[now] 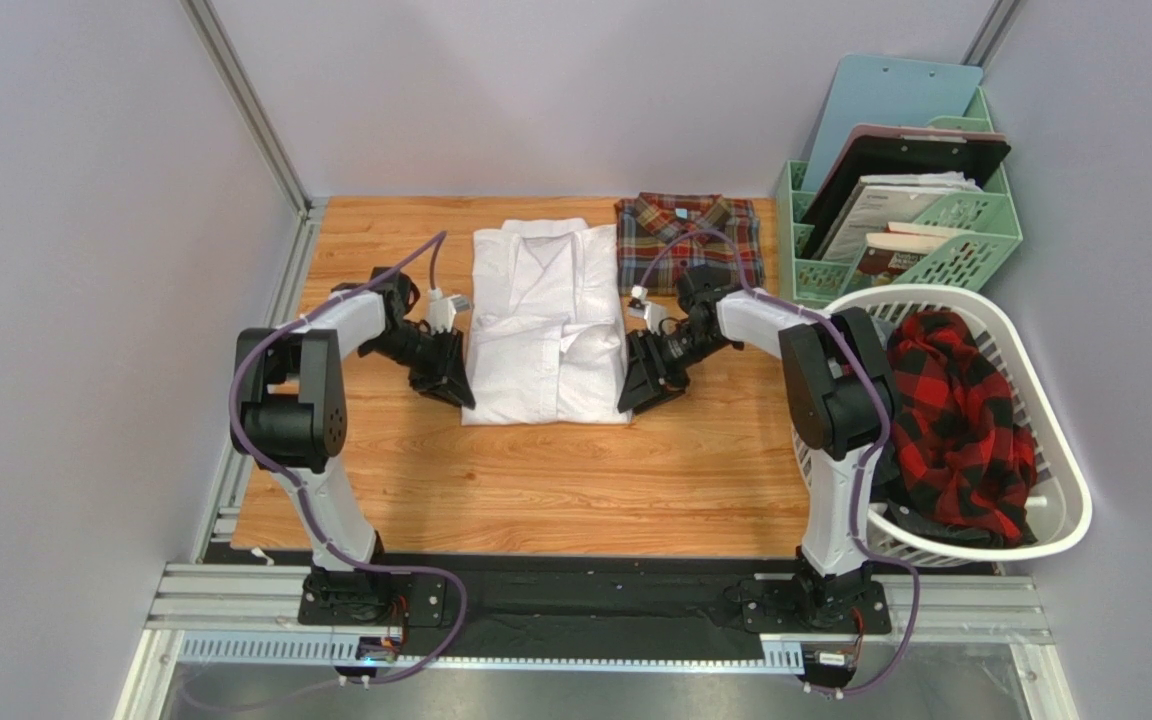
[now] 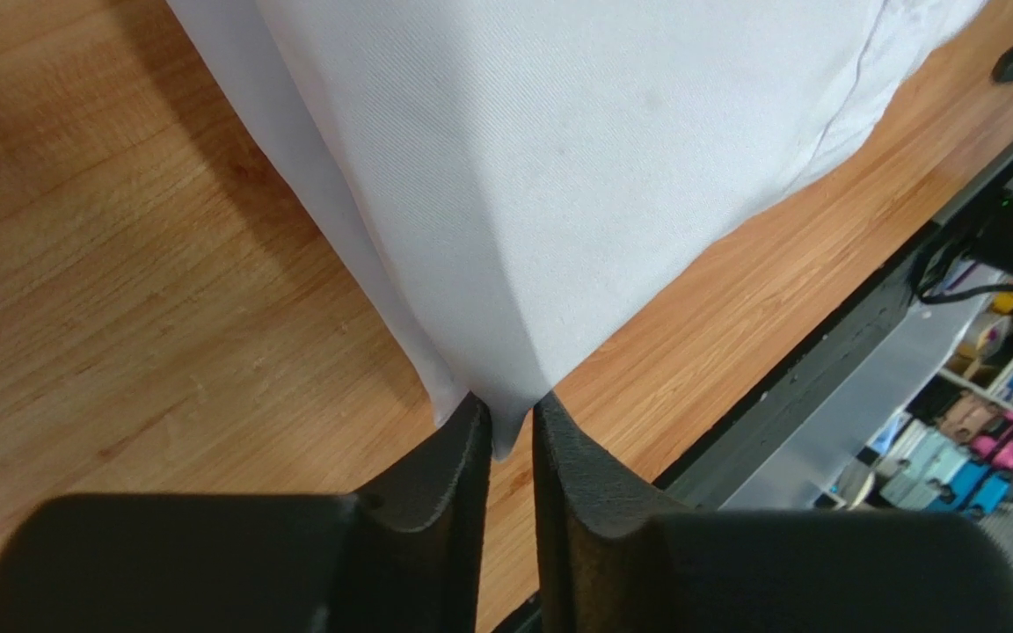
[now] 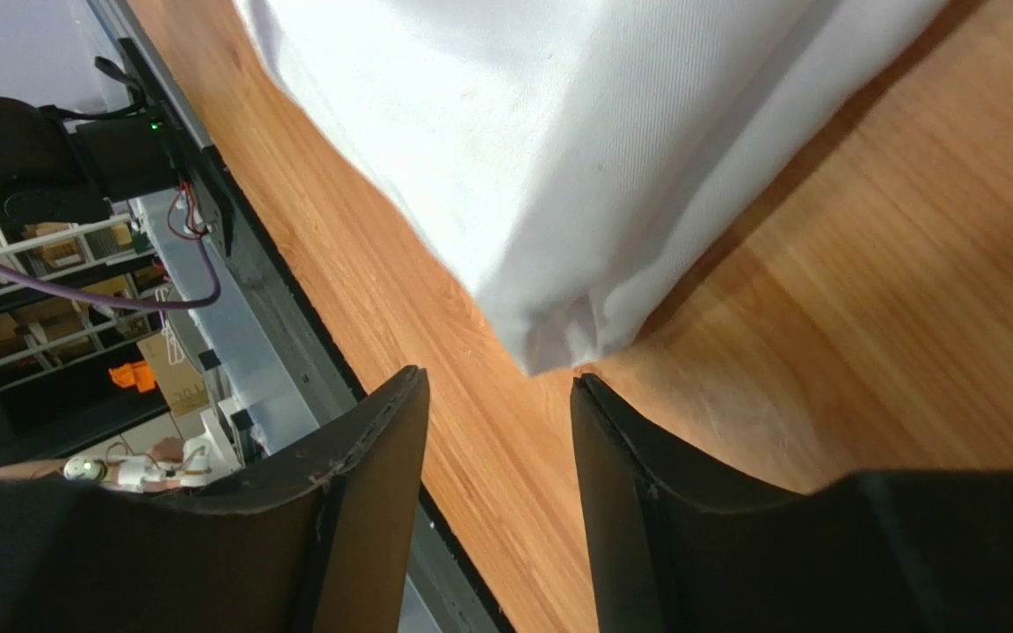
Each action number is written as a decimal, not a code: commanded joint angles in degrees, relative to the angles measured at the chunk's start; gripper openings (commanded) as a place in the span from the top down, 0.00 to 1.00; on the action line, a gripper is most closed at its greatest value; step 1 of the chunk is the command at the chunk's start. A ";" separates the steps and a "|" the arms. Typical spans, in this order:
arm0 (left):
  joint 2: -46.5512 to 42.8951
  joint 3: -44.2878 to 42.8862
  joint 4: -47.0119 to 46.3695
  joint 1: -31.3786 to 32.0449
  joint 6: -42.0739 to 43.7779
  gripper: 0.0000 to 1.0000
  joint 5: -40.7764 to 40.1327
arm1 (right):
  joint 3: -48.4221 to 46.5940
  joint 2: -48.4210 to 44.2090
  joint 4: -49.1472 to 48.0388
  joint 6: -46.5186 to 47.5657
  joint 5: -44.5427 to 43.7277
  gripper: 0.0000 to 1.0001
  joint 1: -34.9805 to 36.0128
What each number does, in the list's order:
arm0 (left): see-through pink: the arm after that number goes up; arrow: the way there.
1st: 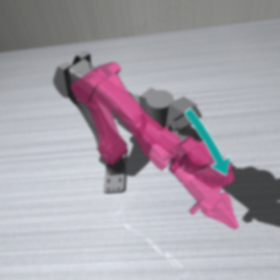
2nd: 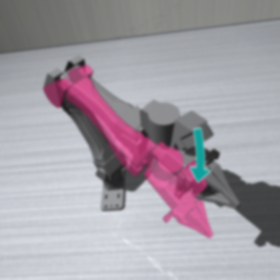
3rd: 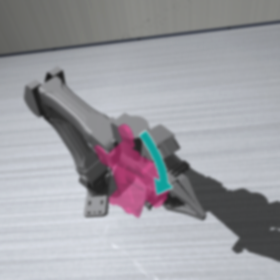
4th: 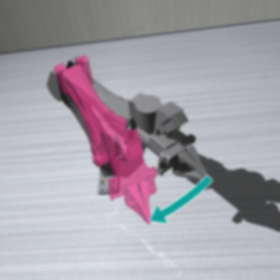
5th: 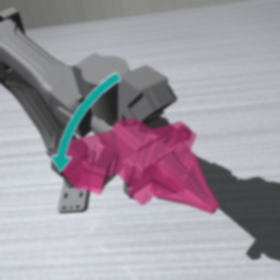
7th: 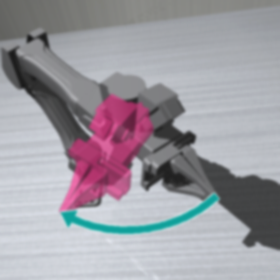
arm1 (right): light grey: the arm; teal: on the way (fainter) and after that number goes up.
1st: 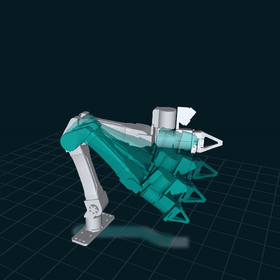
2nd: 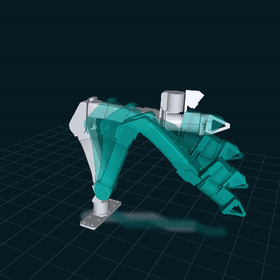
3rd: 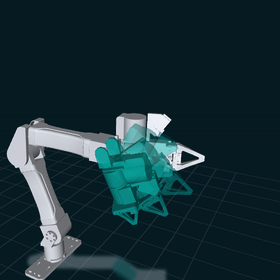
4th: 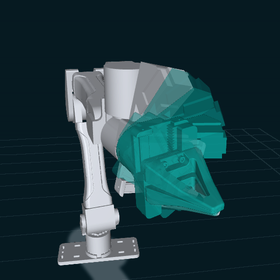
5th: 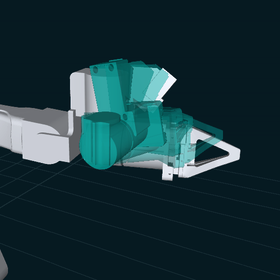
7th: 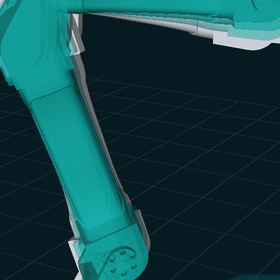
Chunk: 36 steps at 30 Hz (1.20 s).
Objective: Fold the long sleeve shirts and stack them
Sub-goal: Fold the shirt
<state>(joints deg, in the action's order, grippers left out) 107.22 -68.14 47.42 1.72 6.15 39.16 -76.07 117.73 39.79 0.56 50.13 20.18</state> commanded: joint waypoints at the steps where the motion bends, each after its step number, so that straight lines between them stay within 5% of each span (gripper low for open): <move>1: -8.33 -1.73 2.24 -0.66 7.89 0.69 1.27 | -4.16 -7.94 8.54 6.46 -0.38 0.50 -2.34; 4: -11.15 -4.01 1.19 -0.75 9.58 0.62 0.57 | -7.15 -10.15 7.50 6.83 -3.01 0.53 -3.13; 8: -10.89 -6.39 -3.02 -0.66 6.86 0.52 5.48 | -10.75 -7.54 -1.19 0.35 -3.55 0.69 -1.73; 12: -8.96 -7.88 -6.63 -0.66 3.08 0.51 6.99 | -15.76 -1.56 -5.94 -2.84 -3.89 0.79 1.43; 26: -2.90 -12.19 -7.96 -0.66 4.04 0.50 6.63 | -39.48 19.19 -10.77 -8.28 -8.29 0.79 4.69; 36: -1.75 -7.89 -11.29 -0.57 -1.04 0.53 11.46 | -39.69 24.65 -13.69 -12.60 -13.21 0.77 3.11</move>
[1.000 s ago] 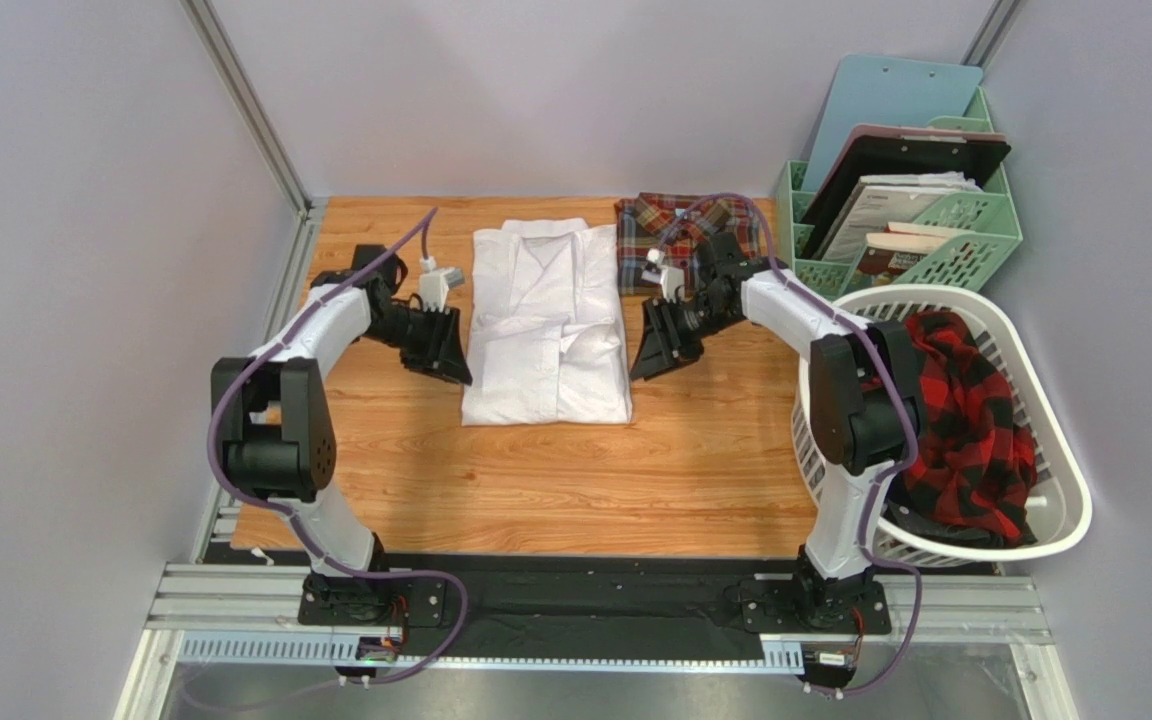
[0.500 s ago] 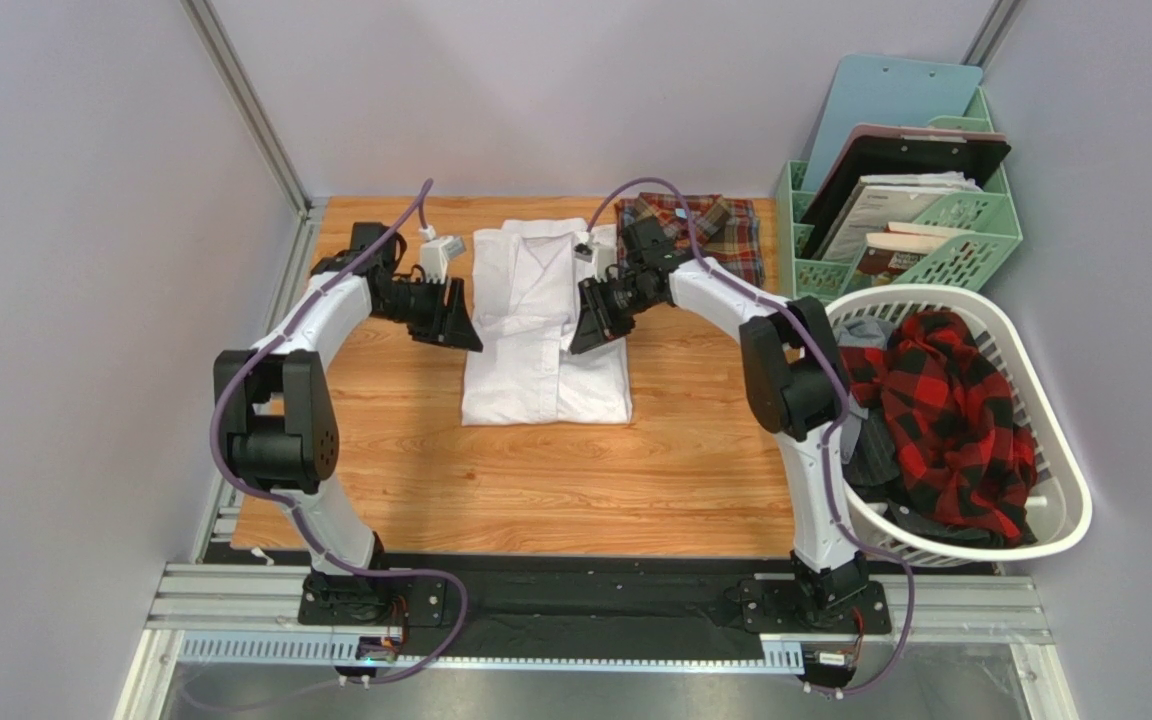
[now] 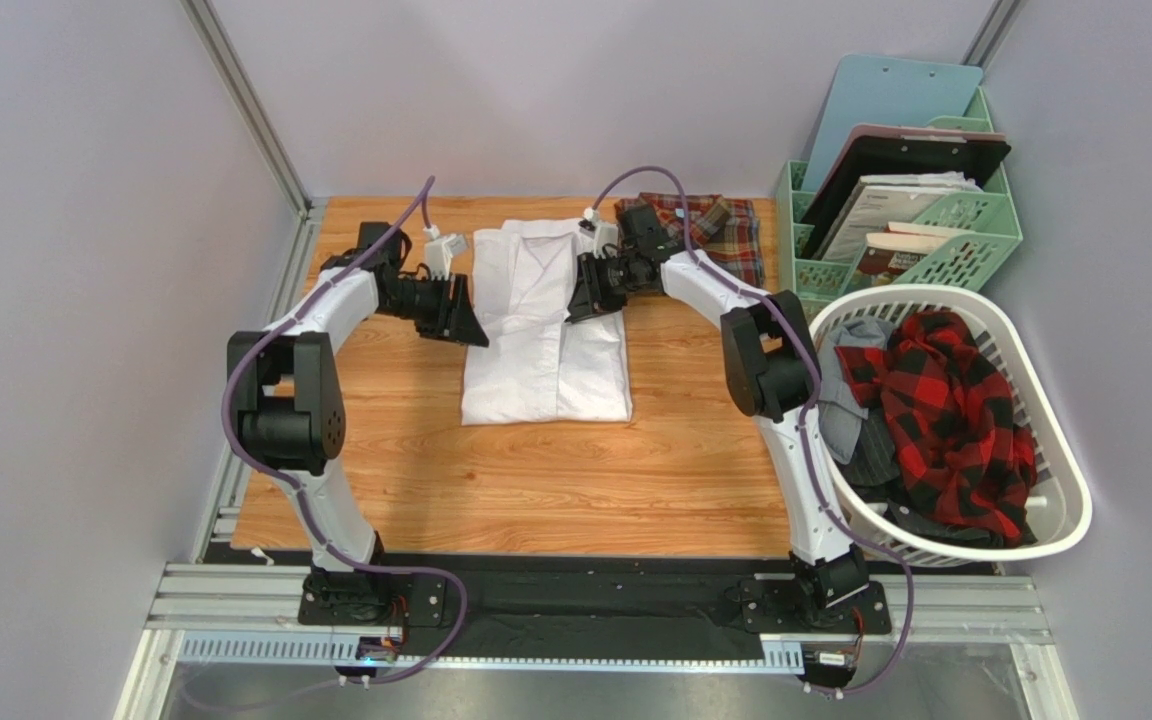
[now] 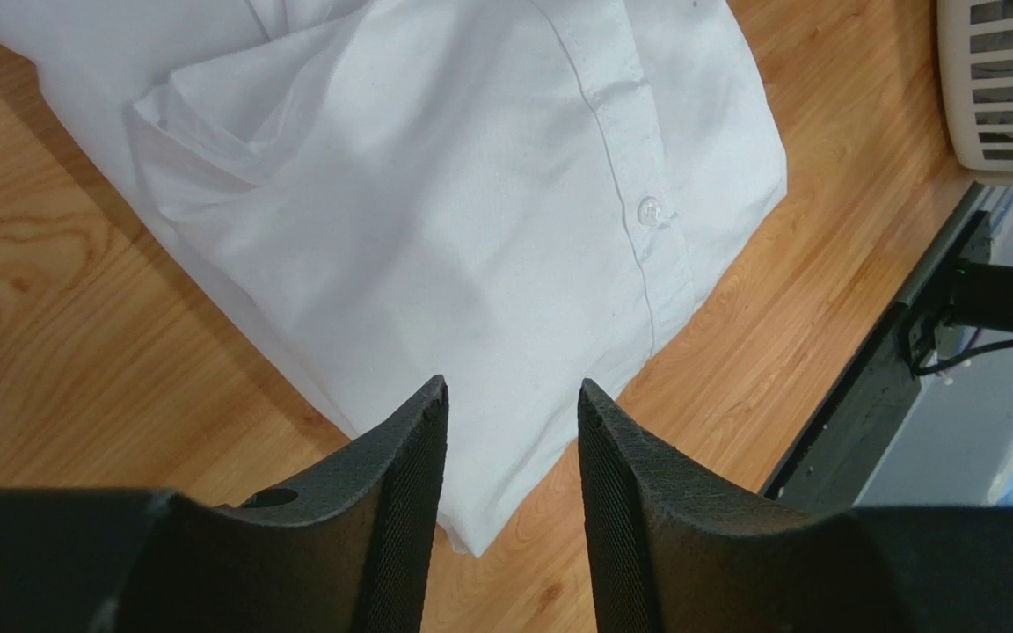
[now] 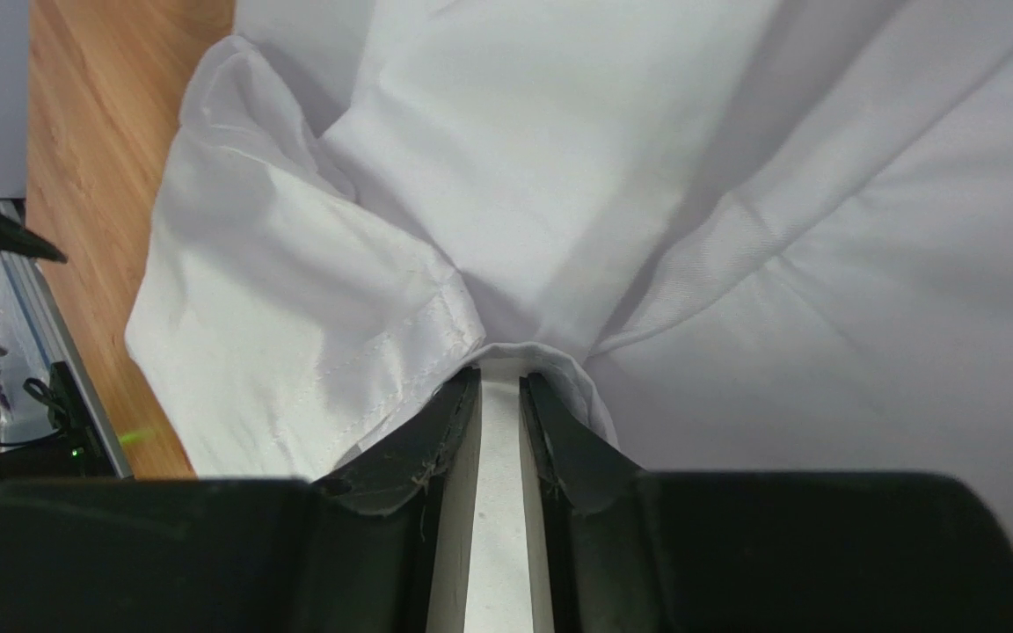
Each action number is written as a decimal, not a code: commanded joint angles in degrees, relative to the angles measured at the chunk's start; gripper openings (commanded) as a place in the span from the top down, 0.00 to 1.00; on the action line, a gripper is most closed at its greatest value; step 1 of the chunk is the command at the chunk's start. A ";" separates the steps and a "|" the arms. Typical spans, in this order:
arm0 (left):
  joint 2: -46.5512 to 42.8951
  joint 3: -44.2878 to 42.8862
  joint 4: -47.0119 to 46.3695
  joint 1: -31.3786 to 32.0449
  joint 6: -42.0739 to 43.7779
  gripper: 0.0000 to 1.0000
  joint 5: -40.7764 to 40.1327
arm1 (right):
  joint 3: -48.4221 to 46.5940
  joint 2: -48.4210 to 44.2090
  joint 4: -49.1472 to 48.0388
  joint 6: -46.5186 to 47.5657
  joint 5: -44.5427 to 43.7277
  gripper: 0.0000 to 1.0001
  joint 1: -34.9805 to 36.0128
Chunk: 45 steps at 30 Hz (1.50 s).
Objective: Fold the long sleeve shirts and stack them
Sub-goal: Fold the shirt
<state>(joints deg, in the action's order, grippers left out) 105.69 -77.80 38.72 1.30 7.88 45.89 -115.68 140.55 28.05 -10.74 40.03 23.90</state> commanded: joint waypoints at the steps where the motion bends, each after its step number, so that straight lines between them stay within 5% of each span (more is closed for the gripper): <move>1: -0.39 2.99 -3.12 -0.07 -3.04 0.53 5.26 | 0.01 1.74 -1.78 -1.12 -3.29 0.75 -0.70; 9: 0.74 9.85 -6.98 2.57 -7.61 0.57 4.92 | -4.03 1.04 -3.88 -1.74 -0.93 0.59 -0.61; 19: 2.15 9.25 -8.31 2.48 -8.85 0.57 2.71 | -1.13 1.83 -11.00 -10.70 5.31 0.90 -0.26; 26: 3.73 7.40 -8.22 2.57 -9.02 0.56 2.27 | 0.45 3.24 -11.89 -14.58 2.34 0.89 -1.48; 32: -6.96 14.68 -15.41 1.69 -12.01 0.53 14.98 | 3.52 -6.23 -7.31 -8.95 5.74 0.61 -3.42; 36: -13.40 21.09 -16.57 3.00 -14.47 0.43 21.08 | 15.28 -20.29 -8.89 -8.15 12.51 0.42 -2.55; 41: -11.22 27.87 -28.04 4.50 -25.35 0.40 22.49 | 33.63 -30.59 -15.47 -12.63 16.12 0.20 1.93; 45: -5.68 26.65 -31.68 4.76 -30.81 0.30 21.71 | 40.08 -28.32 -22.14 -19.12 16.48 0.15 5.88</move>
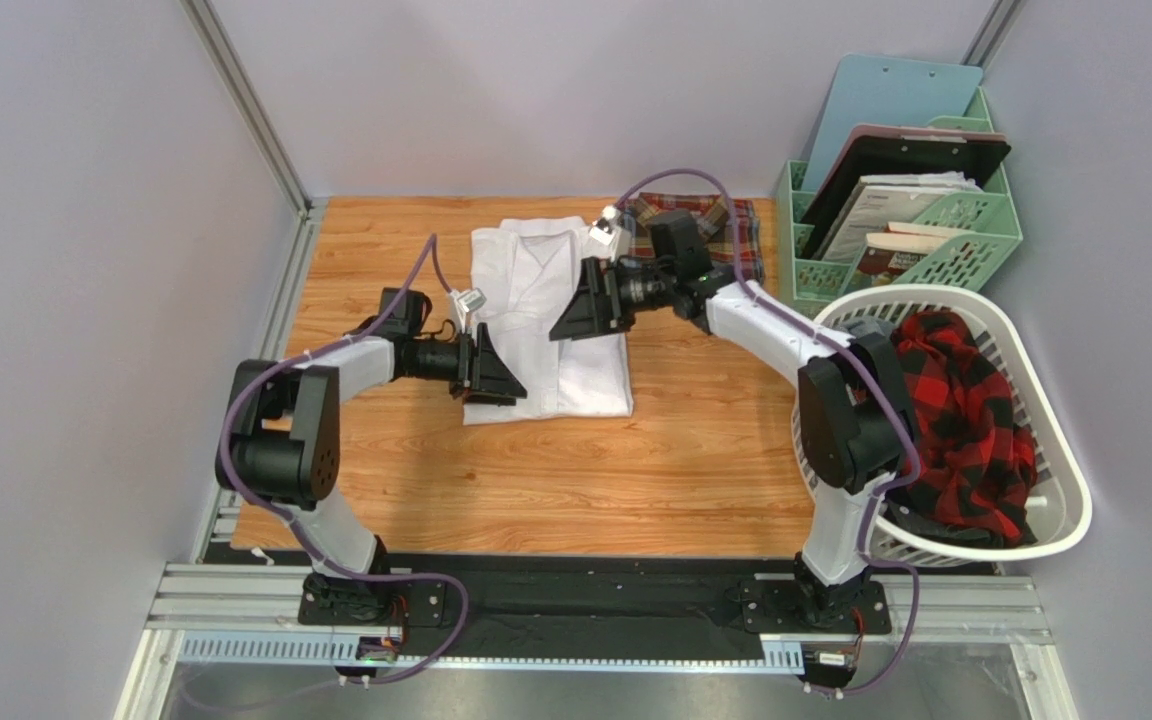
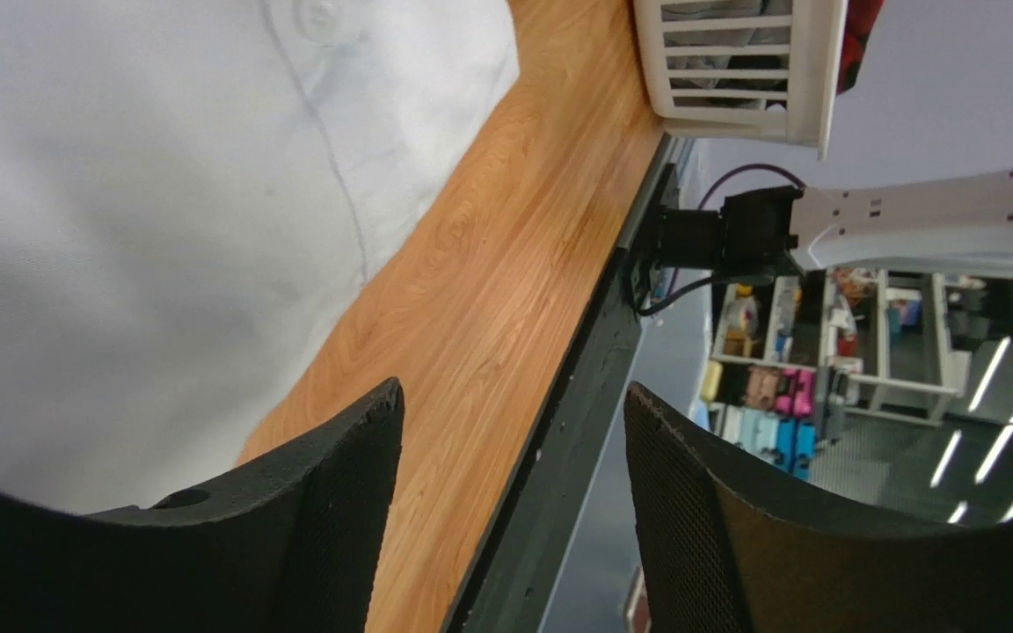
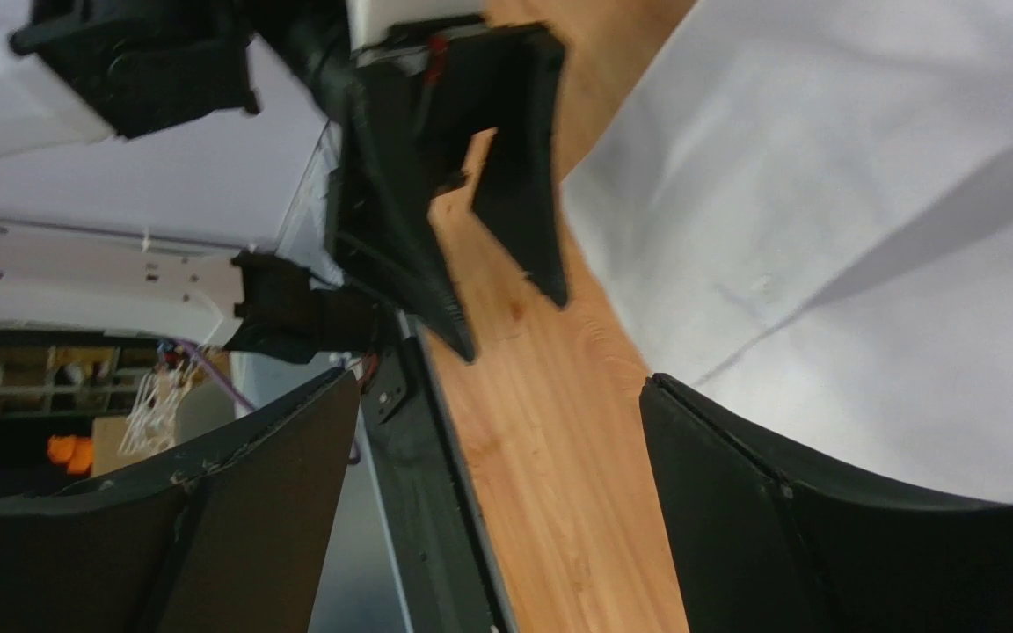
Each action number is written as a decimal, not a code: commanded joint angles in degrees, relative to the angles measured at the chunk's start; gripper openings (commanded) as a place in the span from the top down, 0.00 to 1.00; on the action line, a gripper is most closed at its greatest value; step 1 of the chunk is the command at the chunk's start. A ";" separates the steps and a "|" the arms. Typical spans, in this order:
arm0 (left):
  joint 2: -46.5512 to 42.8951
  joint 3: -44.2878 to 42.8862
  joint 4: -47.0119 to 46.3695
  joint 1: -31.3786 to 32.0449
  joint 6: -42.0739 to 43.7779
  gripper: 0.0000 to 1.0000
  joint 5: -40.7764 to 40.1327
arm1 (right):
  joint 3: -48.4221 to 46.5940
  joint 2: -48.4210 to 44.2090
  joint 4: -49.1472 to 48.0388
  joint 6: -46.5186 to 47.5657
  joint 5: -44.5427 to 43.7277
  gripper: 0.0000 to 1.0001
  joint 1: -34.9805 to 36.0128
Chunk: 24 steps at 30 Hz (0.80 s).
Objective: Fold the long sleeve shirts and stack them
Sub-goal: Fold the shirt
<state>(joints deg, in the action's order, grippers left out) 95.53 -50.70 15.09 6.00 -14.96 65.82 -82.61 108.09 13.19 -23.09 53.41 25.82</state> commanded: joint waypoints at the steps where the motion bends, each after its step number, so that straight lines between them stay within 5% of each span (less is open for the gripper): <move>1: 6.93 -0.63 -9.19 0.15 -10.76 0.30 1.50 | 7.81 5.19 -11.04 -8.18 2.93 0.14 4.23; 12: 12.23 -2.39 5.65 -1.43 -6.30 0.30 -16.60 | 7.90 17.85 -8.36 -7.50 -1.90 0.14 2.13; 21: 4.25 -1.68 6.17 -3.80 1.50 0.35 -1.49 | 5.53 8.11 2.80 2.34 5.47 0.16 1.95; 24: 1.78 -3.70 6.35 -3.28 1.78 0.40 -0.34 | 4.83 4.32 3.95 2.88 6.80 0.28 1.43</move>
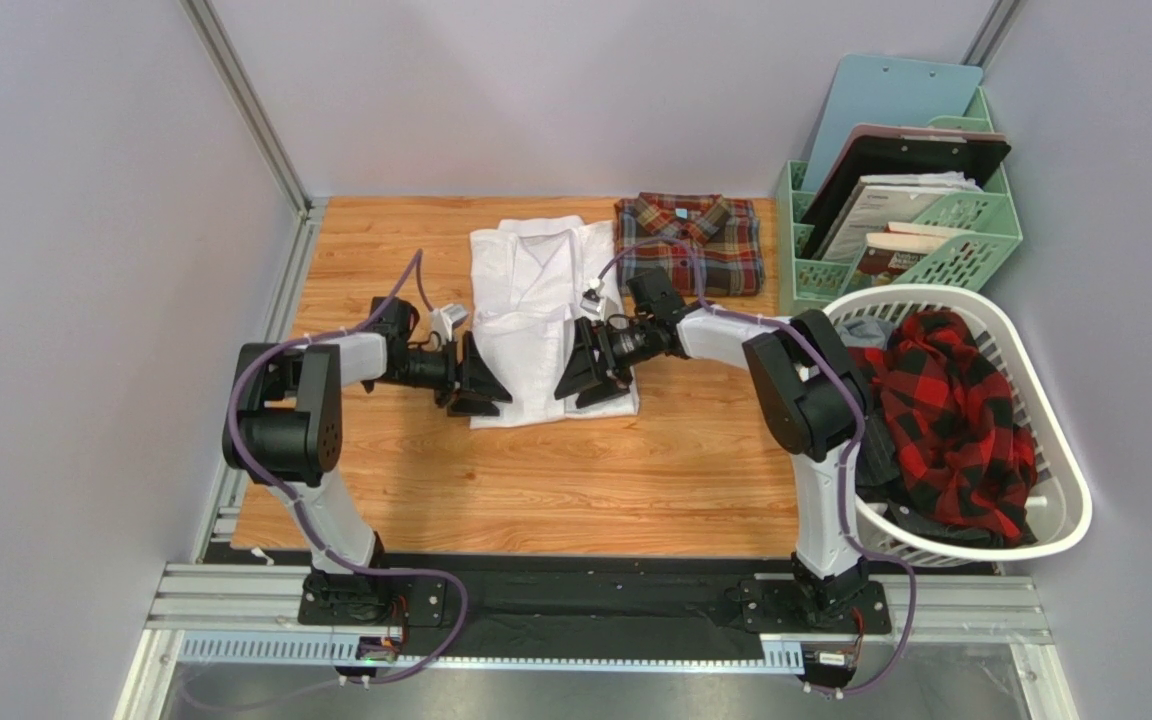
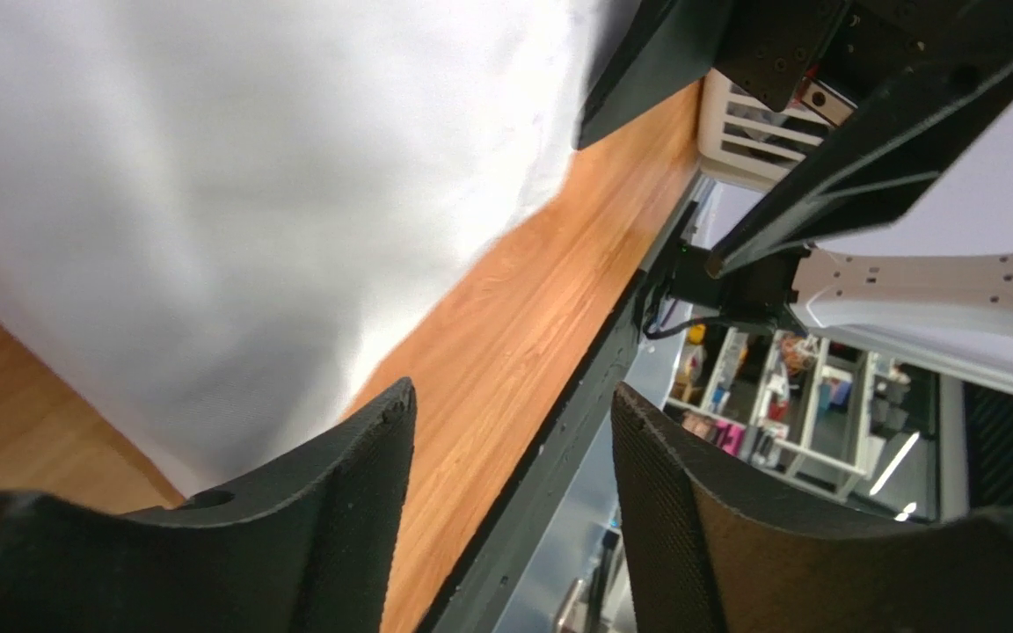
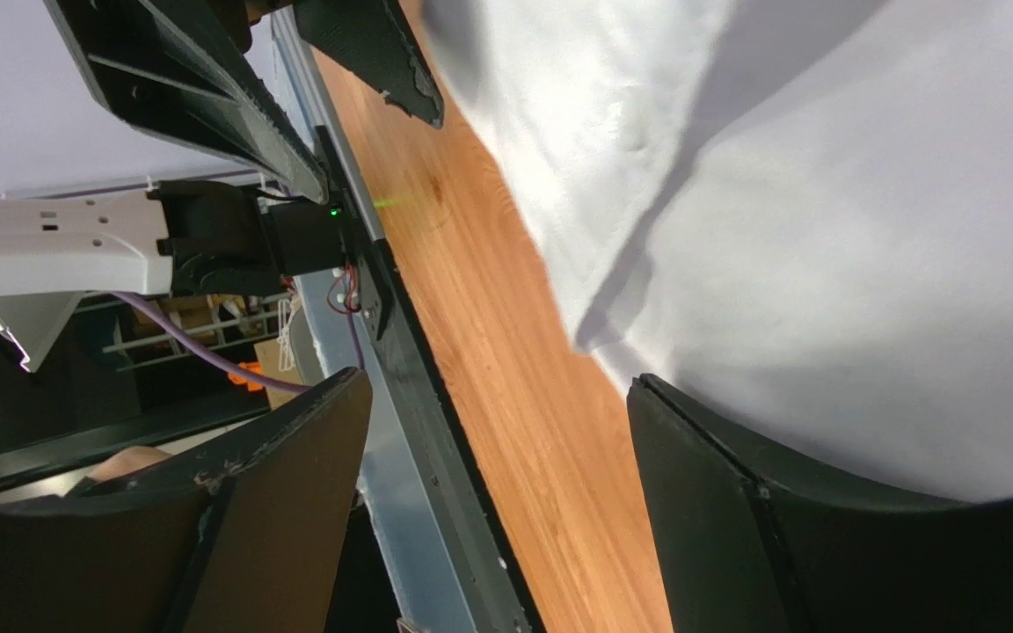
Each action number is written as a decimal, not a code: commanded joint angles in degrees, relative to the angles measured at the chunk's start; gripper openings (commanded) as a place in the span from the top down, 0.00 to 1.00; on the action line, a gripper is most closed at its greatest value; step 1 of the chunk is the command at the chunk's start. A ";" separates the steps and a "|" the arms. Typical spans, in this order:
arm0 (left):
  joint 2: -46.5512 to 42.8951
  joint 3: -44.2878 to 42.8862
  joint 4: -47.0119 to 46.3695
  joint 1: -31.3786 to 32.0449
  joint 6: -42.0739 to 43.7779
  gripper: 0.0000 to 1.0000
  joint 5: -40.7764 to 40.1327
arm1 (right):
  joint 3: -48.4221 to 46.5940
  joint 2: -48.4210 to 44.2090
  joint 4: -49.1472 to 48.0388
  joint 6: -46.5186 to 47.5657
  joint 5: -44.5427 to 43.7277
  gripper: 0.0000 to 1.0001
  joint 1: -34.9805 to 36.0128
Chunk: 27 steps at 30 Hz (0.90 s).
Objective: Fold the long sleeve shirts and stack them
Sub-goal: Fold the shirt
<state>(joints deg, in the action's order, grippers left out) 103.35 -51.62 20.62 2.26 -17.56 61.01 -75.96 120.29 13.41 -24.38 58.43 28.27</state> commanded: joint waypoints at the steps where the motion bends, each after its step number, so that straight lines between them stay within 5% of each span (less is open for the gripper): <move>1: -5.88 -3.83 0.82 0.64 4.38 0.41 3.77 | -2.52 -7.96 3.56 3.99 1.86 0.31 -1.29; 5: -0.62 -11.64 -4.52 1.16 -1.76 0.51 0.69 | -10.94 -2.97 2.85 2.94 0.28 0.49 -2.17; 9: 9.12 -18.60 -7.18 1.43 -10.54 0.53 -4.13 | -19.91 5.82 2.15 1.27 -0.86 0.52 -2.69; 15: 17.32 -26.60 0.29 0.81 -12.76 0.54 -10.29 | -24.32 16.02 2.84 3.10 -4.11 0.57 -5.15; 27: 9.79 -21.70 10.58 -0.24 -5.92 0.59 -16.64 | -20.39 15.78 2.16 -1.10 -3.94 0.61 -0.95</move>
<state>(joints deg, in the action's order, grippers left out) 120.40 -76.58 25.93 2.81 -27.46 46.04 -100.88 139.50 16.56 -23.77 57.06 23.81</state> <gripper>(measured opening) 0.413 0.387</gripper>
